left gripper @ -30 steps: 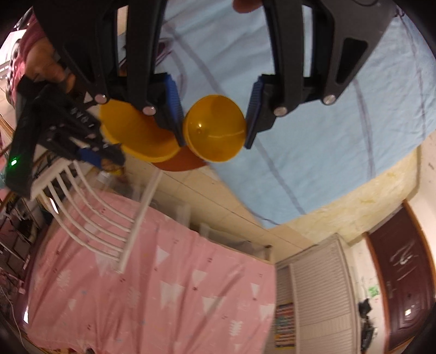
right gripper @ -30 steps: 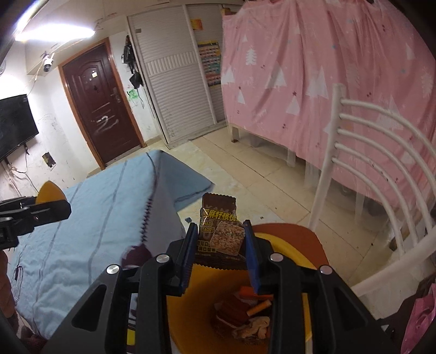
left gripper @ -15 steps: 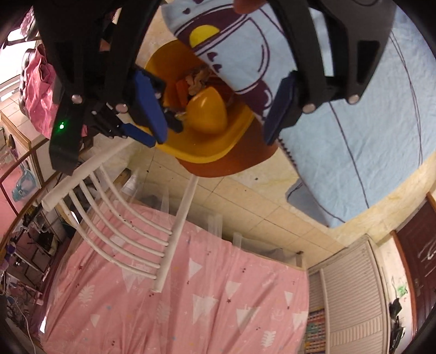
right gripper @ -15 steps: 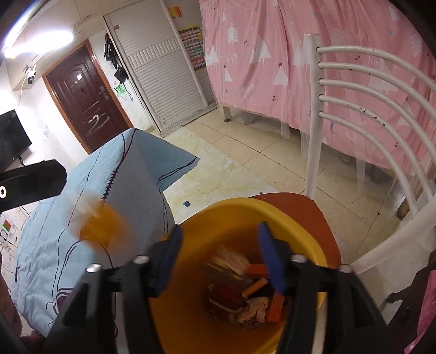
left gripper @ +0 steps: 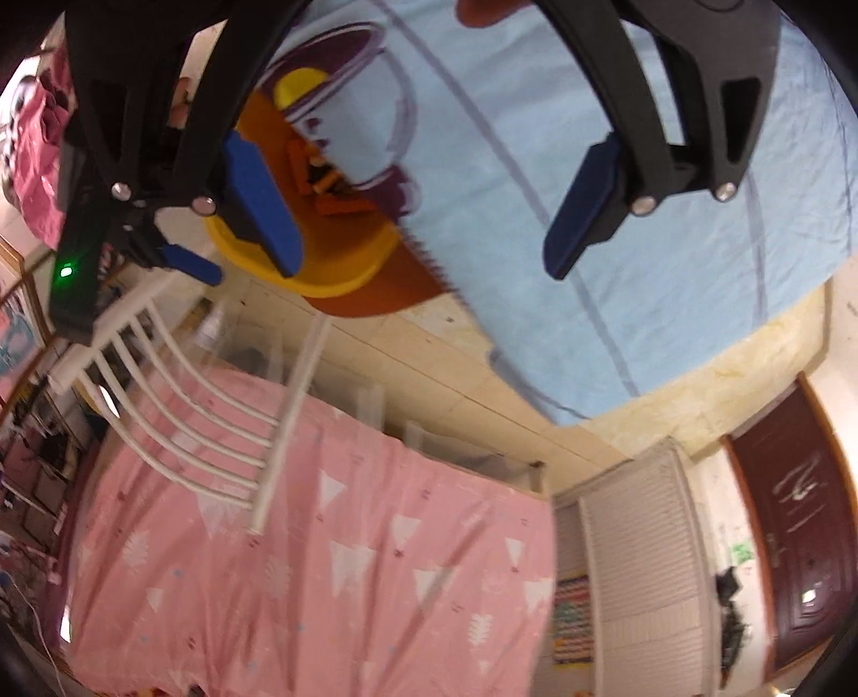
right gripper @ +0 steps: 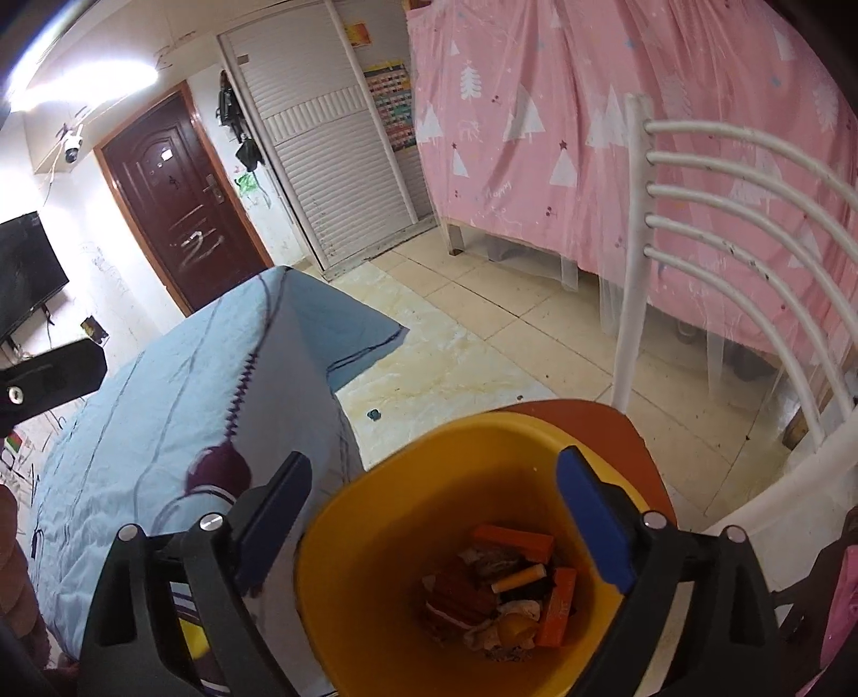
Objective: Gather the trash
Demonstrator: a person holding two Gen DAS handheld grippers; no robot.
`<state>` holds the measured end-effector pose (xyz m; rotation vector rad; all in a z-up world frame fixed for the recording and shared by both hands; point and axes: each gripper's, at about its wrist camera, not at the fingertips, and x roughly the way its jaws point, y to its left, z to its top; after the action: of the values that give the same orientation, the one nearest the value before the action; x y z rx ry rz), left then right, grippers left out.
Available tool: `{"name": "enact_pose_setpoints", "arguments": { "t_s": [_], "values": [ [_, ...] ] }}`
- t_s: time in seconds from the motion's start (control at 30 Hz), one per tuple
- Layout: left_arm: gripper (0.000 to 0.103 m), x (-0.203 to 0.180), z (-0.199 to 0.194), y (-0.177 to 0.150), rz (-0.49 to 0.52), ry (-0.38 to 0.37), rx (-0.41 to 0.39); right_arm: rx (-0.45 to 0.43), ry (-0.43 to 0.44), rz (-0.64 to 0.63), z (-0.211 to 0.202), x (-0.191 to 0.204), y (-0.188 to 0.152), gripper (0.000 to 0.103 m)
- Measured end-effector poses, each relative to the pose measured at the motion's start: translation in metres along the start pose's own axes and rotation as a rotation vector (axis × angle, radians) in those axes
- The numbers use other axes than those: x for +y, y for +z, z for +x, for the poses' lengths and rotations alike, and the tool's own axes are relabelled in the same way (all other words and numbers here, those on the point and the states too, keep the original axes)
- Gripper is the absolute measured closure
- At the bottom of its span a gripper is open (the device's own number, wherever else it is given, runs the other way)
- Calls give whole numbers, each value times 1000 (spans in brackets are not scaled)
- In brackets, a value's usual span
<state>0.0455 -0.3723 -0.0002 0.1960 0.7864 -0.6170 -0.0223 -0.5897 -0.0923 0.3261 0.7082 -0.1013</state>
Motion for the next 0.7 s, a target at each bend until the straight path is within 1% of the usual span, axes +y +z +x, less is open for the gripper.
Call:
{"name": "enact_pose_setpoints", "arguments": {
  "t_s": [0.13, 0.27, 0.4, 0.5, 0.7],
  "values": [
    [16, 28, -16, -12, -40, 54, -38, -25, 13, -40, -7, 19, 10, 16],
    [16, 66, -37, -25, -101, 135, -73, -74, 7, -115, -18, 50, 22, 15],
    [16, 101, -55, -39, -158, 201, -101, -104, 44, -163, -23, 80, 31, 14],
    [16, 123, -73, -52, -192, 277, -142, -115, 86, -191, -24, 107, 36, 14],
    [16, 158, -98, -74, -254, 347, -172, -109, 153, -265, -18, 159, 39, 13]
  ]
}}
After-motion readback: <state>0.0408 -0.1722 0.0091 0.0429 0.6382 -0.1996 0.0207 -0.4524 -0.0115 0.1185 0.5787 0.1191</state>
